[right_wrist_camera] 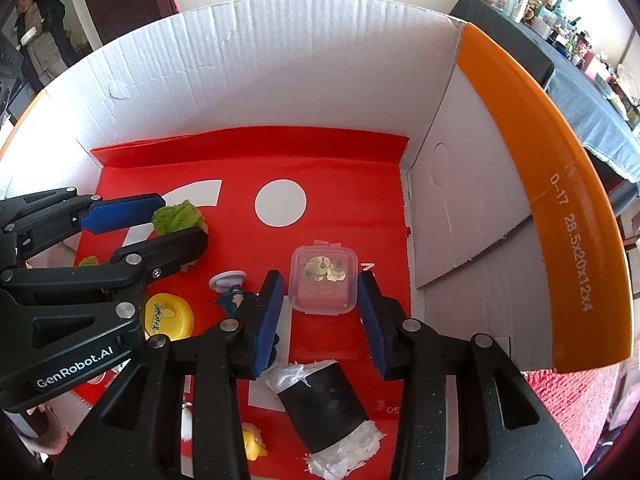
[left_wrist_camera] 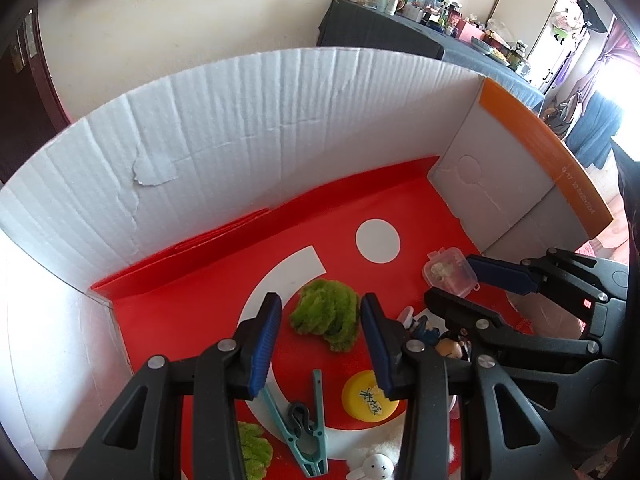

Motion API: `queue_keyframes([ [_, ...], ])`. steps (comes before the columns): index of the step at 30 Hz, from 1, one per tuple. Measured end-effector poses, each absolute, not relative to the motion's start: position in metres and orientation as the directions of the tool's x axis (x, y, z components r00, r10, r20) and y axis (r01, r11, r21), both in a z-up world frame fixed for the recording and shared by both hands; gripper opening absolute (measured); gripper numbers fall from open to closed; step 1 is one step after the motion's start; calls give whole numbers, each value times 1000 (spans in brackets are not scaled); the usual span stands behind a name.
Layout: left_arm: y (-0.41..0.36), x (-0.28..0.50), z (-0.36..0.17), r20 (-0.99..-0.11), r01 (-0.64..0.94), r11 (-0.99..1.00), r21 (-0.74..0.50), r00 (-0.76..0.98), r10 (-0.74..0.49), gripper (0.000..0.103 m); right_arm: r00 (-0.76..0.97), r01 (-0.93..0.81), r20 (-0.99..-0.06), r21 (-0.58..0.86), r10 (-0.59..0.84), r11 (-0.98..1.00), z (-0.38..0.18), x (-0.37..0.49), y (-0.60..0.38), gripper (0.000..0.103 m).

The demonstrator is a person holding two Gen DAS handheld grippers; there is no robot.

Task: Organize objects
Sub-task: 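Open both tools to release the yarn ball and container, then lift out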

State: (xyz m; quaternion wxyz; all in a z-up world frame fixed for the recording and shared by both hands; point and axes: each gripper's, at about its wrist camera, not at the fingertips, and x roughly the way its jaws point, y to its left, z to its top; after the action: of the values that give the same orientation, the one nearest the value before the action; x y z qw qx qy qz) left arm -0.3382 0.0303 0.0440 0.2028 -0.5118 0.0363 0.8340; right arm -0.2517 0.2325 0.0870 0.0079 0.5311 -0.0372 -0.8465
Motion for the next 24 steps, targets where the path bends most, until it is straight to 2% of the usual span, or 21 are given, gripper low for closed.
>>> queue_keyframes([
  [7,26,-331,54,-860,-362,-922,-139,-417,293,48,-447,-20,-892,81,-64,-996,92,-245,208,40],
  [14,23,-319,68,-847,-349,-928,-126,-449,284,52,-473,-16,-877,101,-82,-995,105,-247,226,45],
  [17,18,-311,75,-839,-344,-930,-131,-462,289,53,-486,-13,-870,103,-84,-995,111,-237,219,52],
  [24,10,-290,88,-811,-324,-938,-123,-512,284,56,-526,1,-845,116,-100,-993,124,-213,213,53],
])
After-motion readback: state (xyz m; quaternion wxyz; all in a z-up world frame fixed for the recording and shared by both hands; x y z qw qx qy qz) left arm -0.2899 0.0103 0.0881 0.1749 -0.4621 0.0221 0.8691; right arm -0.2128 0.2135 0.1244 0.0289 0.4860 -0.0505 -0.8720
